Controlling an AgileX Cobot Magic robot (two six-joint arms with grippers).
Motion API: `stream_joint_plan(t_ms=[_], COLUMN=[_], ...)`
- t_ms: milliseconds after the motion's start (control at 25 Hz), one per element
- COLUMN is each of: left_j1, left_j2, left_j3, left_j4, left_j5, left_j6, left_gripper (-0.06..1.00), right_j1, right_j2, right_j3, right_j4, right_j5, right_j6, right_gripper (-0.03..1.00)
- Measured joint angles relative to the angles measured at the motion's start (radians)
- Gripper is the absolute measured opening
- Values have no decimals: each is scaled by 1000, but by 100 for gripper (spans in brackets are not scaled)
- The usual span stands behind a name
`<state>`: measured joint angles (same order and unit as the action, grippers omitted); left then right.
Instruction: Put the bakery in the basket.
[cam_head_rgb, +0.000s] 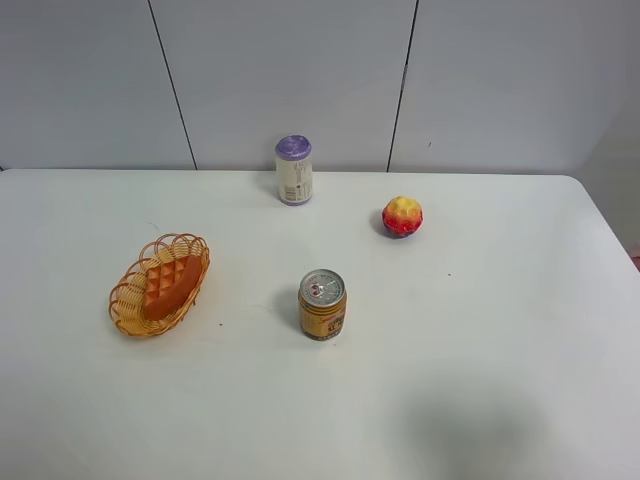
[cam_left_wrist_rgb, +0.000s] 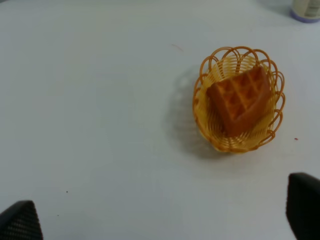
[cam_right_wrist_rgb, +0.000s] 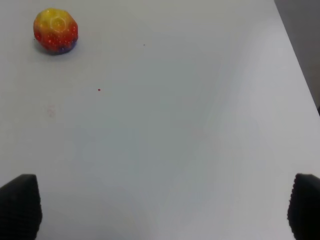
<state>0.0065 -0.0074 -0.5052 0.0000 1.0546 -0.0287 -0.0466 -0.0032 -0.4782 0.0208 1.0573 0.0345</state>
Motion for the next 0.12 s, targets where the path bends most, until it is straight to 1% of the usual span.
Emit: stream_joint_plan(t_ms=[120], left_j1=[0], left_j2=[0], left_j3=[0], left_j4=[0], left_j5=[0], left_j6=[0], left_gripper=[99], right_j1=[0], right_j2=[0], right_j3=[0], right_j4=[0], right_j5=[0], right_j6=[0], right_gripper=[99])
